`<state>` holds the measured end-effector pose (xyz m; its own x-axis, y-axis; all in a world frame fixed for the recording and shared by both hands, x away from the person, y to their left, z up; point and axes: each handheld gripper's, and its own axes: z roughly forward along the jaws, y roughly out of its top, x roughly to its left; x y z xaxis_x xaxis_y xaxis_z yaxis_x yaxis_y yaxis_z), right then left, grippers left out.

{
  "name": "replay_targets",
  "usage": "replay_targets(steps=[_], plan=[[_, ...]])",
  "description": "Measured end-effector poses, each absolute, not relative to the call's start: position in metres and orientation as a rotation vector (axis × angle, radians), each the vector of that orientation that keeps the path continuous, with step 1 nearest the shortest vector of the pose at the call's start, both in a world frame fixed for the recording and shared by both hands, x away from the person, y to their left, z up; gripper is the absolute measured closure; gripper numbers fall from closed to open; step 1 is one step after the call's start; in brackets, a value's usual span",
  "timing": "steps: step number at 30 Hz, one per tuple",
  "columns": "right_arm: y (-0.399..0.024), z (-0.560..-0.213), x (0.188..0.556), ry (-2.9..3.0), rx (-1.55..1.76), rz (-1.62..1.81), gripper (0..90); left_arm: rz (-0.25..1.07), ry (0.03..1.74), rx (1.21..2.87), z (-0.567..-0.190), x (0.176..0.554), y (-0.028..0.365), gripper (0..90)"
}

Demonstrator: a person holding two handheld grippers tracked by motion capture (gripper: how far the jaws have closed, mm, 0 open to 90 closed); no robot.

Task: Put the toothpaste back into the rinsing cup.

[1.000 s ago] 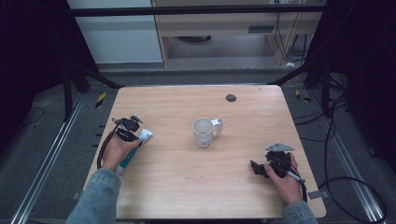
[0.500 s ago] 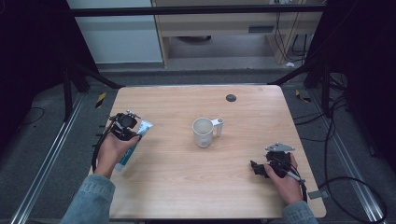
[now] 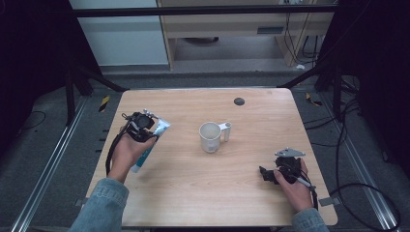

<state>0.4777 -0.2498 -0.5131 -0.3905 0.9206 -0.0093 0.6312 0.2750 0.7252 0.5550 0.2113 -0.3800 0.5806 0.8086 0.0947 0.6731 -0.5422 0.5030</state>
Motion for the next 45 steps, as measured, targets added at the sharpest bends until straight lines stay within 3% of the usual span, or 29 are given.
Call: replay_targets(steps=[27,45], plan=[[-0.25,-0.513,0.478,2.122,1.398,0.901,0.6,0.493,0.989,2.418,-0.33,0.575,0.111,78.9],[-0.25,-0.513,0.478,2.121,1.397,0.904,0.6,0.52,0.915,2.38,-0.299,0.582,0.067,78.9]])
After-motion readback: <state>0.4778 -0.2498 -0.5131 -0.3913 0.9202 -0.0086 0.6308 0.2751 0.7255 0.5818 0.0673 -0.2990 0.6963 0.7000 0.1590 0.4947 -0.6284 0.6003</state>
